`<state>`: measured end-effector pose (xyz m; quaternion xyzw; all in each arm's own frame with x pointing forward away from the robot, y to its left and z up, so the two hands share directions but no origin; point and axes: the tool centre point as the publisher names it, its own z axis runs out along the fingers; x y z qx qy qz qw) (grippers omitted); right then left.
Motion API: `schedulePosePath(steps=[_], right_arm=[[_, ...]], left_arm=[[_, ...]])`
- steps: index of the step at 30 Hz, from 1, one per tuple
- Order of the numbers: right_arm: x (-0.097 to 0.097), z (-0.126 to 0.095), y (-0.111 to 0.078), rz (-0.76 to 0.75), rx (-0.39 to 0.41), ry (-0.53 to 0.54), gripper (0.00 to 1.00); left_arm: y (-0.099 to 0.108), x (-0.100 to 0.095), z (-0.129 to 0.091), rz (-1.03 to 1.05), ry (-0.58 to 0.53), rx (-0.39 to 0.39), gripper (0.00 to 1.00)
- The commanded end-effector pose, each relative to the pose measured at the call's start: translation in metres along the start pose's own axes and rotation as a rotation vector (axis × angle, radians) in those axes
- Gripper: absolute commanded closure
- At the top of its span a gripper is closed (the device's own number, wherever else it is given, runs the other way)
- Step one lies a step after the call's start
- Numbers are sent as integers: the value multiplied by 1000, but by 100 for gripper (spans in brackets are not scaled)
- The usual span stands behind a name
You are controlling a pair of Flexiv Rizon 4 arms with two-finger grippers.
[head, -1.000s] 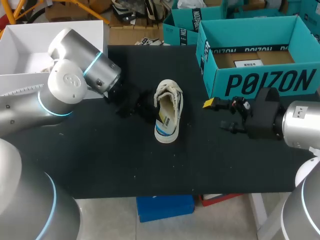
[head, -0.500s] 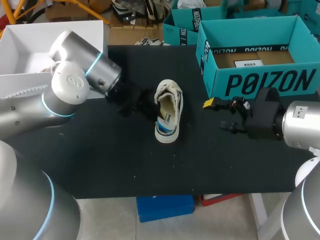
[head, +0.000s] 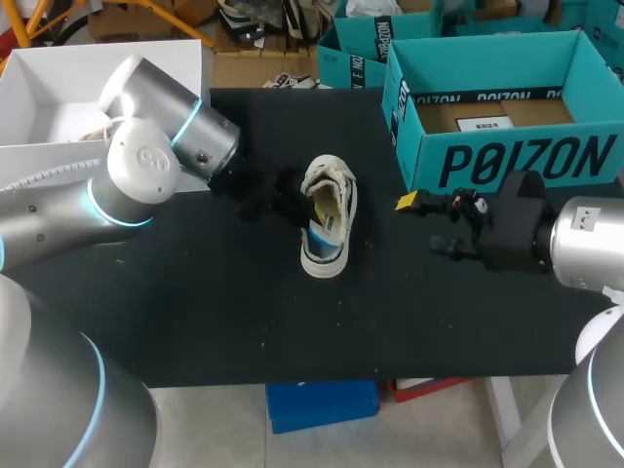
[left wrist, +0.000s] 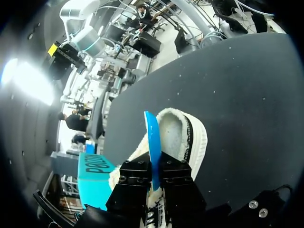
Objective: Take the shoe out of the shoebox, open the shoe tongue, remove and reinsert the insole, then place the shoe into the shoebox
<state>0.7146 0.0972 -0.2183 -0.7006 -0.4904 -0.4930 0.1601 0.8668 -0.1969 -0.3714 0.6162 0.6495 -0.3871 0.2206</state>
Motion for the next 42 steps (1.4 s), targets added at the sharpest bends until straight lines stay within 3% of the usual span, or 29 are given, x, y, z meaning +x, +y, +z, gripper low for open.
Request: schedulePosePath(steps=[1, 4, 5, 7, 12, 15, 25, 26, 30, 42], right_arm=[[0, -1, 0, 0, 1, 0, 0], [0, -1, 0, 0, 1, 0, 0], [0, -1, 0, 0, 1, 0, 0], [0, -1, 0, 0, 1, 0, 0], [0, -1, 0, 0, 1, 0, 0], [0, -1, 0, 0, 1, 0, 0], [0, -1, 0, 0, 1, 0, 0], [0, -1, 0, 0, 1, 0, 0], [0, -1, 0, 0, 1, 0, 0], [0, -1, 0, 0, 1, 0, 0]], left_arm=[[-2, -4, 0, 3, -1, -2, 86], [-8, -6, 0, 8, -14, 13, 39], [-11, -7, 0, 10, -18, 16, 27], [-16, -9, -2, 16, -28, 29, 18], [-31, -14, -9, 31, -49, 47, 22], [-38, -14, -12, 44, -43, 55, 30], [-46, -4, -9, 38, 9, 84, 75], [-46, -4, -8, 38, 12, 89, 84], [-46, -2, -5, 38, 43, 99, 96], [-39, 4, 0, 33, 78, 82, 100]])
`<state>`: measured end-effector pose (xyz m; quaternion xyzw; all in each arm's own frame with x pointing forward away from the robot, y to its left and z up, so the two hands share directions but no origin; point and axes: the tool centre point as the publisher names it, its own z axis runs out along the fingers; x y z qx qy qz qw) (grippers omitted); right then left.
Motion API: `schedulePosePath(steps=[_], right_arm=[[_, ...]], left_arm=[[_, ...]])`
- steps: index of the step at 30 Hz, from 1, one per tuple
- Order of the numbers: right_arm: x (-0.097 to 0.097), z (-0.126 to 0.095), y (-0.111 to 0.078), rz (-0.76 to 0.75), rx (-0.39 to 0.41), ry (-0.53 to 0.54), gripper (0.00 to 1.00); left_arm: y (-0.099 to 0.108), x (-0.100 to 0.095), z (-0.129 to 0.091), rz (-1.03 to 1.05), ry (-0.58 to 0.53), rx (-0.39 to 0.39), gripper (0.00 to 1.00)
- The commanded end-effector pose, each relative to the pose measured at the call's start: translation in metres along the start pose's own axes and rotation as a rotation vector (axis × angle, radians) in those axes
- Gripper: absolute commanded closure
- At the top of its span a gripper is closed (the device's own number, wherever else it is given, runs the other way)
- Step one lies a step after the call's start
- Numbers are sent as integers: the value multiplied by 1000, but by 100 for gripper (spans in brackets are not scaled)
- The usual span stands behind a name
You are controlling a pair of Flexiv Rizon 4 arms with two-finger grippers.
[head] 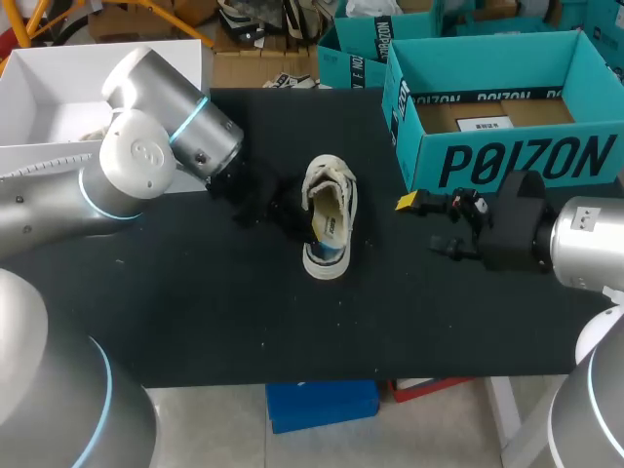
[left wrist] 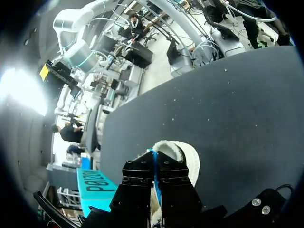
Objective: Take the shoe out of the shoebox, open the shoe tongue, remove and reinsert the insole, then place the shoe into the shoebox
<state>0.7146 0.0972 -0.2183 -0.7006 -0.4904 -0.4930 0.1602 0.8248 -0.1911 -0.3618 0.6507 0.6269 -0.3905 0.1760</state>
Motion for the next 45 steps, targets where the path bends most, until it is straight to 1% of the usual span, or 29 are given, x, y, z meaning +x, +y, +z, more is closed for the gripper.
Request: schedulePosePath(steps=[1, 7, 13, 15, 16, 17, 18, 20, 21, 22, 23, 24, 25, 26, 28, 29, 30, 32, 36, 40, 45], right_arm=[[0, -1, 0, 0, 1, 0, 0], [0, -1, 0, 0, 1, 0, 0], [0, -1, 0, 0, 1, 0, 0], [0, -1, 0, 0, 1, 0, 0], [0, -1, 0, 0, 1, 0, 0], [0, -1, 0, 0, 1, 0, 0], [0, -1, 0, 0, 1, 0, 0], [0, -1, 0, 0, 1, 0, 0], [0, -1, 0, 0, 1, 0, 0], [0, -1, 0, 0, 1, 0, 0], [0, -1, 0, 0, 1, 0, 0], [0, -1, 0, 0, 1, 0, 0], [0, -1, 0, 0, 1, 0, 0], [0, -1, 0, 0, 1, 0, 0], [0, -1, 0, 0, 1, 0, 0], [0, -1, 0, 0, 1, 0, 0], [0, -1, 0, 0, 1, 0, 0], [0, -1, 0, 0, 1, 0, 0], [0, -1, 0, 0, 1, 0, 0], [0, -1, 0, 0, 1, 0, 0], [0, -1, 0, 0, 1, 0, 0]], left_arm=[[5, 2, 2, -7, 11, -14, 100], [11, 6, 2, -24, 4, -29, 100], [14, 3, 5, -30, -11, -28, 100], [12, 0, 6, -26, -12, -10, 81], [10, -1, 5, -24, -11, -4, 73], [9, -2, 4, -22, -8, -2, 61], [7, -4, 1, -24, -11, 9, 55], [4, -7, -5, -26, -21, 27, 49], [2, -9, -10, -26, -22, 28, 41], [0, -11, -14, -24, -27, 33, 27], [-3, -13, -19, -25, -37, 40, 24], [-4, -15, -24, -25, -39, 39, 31], [-6, -17, -29, -26, -40, 38, 40], [-6, -18, -32, -26, -34, 30, 53], [-8, -18, -36, -24, -4, 18, 62], [-8, -17, -38, -24, 9, 19, 74], [-8, -15, -38, -23, 35, 17, 82], [-8, -11, -36, -14, 98, -1, 100], [-12, -5, -31, 6, 210, -10, 100], [-13, 2, -29, 6, 270, -13, 100], [-8, 13, -27, 2, 341, -52, 100]])
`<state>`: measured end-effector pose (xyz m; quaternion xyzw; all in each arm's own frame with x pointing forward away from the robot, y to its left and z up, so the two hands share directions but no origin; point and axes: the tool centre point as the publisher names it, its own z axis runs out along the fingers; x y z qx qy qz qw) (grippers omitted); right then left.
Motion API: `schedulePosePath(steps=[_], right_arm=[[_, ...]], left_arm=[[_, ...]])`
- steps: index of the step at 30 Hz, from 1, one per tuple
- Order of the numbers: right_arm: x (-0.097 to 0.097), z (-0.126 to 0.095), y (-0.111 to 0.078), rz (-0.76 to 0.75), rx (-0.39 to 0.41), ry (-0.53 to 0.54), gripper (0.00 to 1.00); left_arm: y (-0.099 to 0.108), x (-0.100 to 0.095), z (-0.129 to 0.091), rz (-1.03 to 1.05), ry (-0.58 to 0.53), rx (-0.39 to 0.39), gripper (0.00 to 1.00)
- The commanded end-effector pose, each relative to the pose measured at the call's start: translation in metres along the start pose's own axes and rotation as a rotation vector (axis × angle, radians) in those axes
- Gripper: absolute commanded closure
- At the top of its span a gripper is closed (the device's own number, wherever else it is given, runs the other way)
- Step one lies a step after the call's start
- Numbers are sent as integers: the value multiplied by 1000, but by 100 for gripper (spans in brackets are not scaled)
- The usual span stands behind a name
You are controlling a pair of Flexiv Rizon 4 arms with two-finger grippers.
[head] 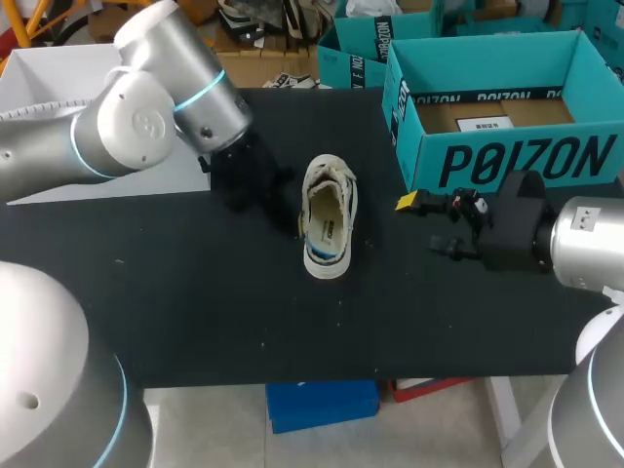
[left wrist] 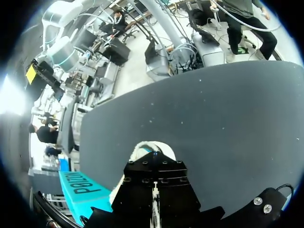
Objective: Take the shoe out of the shoebox, open the shoe tongue, remove and reinsert the insole, then place the shoe into the shoebox
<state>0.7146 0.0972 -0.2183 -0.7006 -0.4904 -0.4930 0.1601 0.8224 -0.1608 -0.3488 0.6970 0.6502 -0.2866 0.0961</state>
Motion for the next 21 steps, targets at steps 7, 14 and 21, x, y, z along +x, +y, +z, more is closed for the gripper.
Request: schedulePosePath(steps=[7, 14, 21], right_arm=[[0, -1, 0, 0, 1, 0, 0], [0, -1, 0, 0, 1, 0, 0], [0, -1, 0, 0, 1, 0, 0]], left_arm=[[8, 5, 13, -21, 62, -23, 100], [14, 1, 24, -22, 61, -21, 100], [18, -2, 35, -15, 82, -8, 100]])
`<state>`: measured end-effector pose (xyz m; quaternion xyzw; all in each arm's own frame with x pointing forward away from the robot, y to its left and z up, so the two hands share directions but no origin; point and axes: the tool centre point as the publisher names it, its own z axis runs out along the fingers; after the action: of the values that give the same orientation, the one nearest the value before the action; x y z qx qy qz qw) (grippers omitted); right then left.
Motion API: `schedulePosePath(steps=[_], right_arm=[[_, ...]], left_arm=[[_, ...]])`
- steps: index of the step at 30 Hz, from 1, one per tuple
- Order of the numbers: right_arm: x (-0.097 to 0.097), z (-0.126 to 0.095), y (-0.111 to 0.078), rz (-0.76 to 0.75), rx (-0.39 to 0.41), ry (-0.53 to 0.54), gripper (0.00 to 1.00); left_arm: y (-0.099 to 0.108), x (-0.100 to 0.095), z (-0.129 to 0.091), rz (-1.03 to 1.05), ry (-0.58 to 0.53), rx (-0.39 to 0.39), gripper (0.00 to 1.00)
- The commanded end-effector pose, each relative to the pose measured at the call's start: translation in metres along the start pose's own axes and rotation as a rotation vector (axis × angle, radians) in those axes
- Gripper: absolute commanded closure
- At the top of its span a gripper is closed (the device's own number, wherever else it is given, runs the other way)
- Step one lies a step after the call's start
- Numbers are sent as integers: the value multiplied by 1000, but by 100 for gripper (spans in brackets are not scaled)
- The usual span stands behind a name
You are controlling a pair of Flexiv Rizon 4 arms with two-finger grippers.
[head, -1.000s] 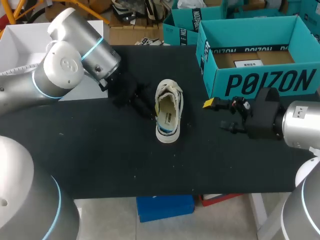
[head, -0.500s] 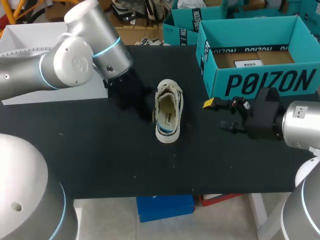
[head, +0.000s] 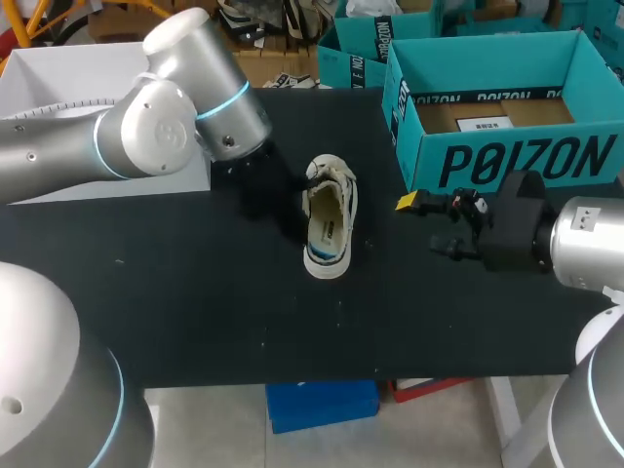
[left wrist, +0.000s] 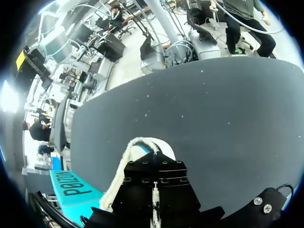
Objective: Take the shoe out of the shoebox, open the shoe tongue, remove and reinsert the insole, then place the shoe into the shoebox
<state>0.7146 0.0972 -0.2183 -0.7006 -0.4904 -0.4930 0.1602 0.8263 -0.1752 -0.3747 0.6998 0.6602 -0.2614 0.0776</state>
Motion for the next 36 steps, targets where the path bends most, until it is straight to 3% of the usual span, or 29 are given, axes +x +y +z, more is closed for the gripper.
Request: schedulePosePath(steps=[1, 10, 23, 36], right_arm=[[0, -1, 0, 0, 1, 0, 0], [0, -1, 0, 0, 1, 0, 0], [0, -1, 0, 0, 1, 0, 0], [0, -1, 0, 0, 1, 0, 0]], left_arm=[[6, -4, 9, 2, 24, 4, 100], [7, -3, 16, -11, 44, 18, 100], [1, -12, -6, 24, 57, 17, 100], [13, -22, 10, 54, 124, -15, 100]])
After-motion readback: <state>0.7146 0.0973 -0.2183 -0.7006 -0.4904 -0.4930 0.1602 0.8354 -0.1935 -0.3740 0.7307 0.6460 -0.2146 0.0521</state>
